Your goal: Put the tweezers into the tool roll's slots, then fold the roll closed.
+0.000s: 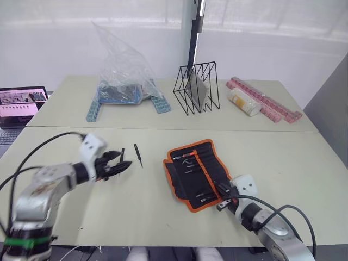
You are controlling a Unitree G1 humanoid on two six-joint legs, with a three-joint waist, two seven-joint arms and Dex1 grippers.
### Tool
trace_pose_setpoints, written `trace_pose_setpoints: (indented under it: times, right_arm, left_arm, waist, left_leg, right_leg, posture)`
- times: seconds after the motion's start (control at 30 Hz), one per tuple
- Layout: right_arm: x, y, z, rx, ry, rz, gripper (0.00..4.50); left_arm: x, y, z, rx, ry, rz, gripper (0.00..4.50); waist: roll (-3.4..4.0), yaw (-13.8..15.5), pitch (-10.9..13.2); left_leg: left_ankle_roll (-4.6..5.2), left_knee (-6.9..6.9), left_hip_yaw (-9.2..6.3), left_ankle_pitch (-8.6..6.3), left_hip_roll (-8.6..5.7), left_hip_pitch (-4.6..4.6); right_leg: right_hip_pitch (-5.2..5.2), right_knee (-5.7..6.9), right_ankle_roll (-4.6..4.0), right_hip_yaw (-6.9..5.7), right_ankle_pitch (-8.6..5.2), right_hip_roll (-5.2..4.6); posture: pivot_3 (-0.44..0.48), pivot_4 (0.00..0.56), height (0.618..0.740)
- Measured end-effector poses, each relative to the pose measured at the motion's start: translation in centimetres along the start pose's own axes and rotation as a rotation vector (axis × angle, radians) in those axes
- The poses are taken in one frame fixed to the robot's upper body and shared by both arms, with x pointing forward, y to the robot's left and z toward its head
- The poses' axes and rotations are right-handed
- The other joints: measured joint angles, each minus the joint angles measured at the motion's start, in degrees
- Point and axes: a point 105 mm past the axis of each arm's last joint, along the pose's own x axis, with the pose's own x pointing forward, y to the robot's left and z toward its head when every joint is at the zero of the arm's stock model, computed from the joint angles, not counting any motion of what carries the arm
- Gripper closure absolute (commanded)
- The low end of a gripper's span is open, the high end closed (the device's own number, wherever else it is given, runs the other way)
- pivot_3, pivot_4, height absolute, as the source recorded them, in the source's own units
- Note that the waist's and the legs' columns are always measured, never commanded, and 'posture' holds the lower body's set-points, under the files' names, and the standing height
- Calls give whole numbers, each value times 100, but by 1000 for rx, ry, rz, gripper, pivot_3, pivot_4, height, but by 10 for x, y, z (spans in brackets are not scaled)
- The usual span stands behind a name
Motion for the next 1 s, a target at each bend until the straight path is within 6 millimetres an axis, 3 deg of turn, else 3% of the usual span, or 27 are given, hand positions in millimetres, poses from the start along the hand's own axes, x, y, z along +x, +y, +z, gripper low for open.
trace_pose_setpoints:
  times: [0.1, 0.3, 0.53, 0.73, 1.0]
  right_arm:
    - [-8, 0, -4, 4, -6, 11, 4500]
    - [-16, 1, -7, 6, -16, 34, 4500]
    - [-16, 0, -7, -11, -15, 47, 4500]
    - [-14, -1, -6, -13, -17, 46, 4500]
    - [-11, 1, -6, -8, -24, 31, 4500]
  left_arm:
    - [-31, 19, -19, -32, 0, 148, 29]
    - [-78, 33, -47, -92, -18, 319, 29]
    - [-103, 38, -67, -114, 1, 428, 29]
    - [-102, 42, -73, -143, 6, 453, 29]
    - [-62, 59, -62, -128, -6, 442, 29]
  waist:
    - [-5, 43, 2]
    - [-9, 82, 3]
    - [-14, 72, 1]
    - [-30, 80, -6]
    - [-39, 70, -12]
  left_leg:
    - [-2, 0, 0, -1, 1, 1]
    - [-6, 0, 3, -4, 1, 4]
    - [-14, 0, 4, -8, 1, 6]
    - [-15, 0, 4, -9, 2, 8]
    - [-15, 0, 4, -9, 2, 9]
  right_leg:
    - [-1, -1, -12, -1, -7, 0]
    - [0, -3, -44, 0, -25, -3]
    - [-1, -4, -48, 0, -27, -2]
    - [-1, -4, -48, 0, -27, -2]
    - [0, -2, -47, 0, -26, -1]
  posture:
    - [0, 150, 718]
    - [0, 150, 718]
    - [0, 150, 718]
    - [0, 150, 718]
    - [0, 150, 718]
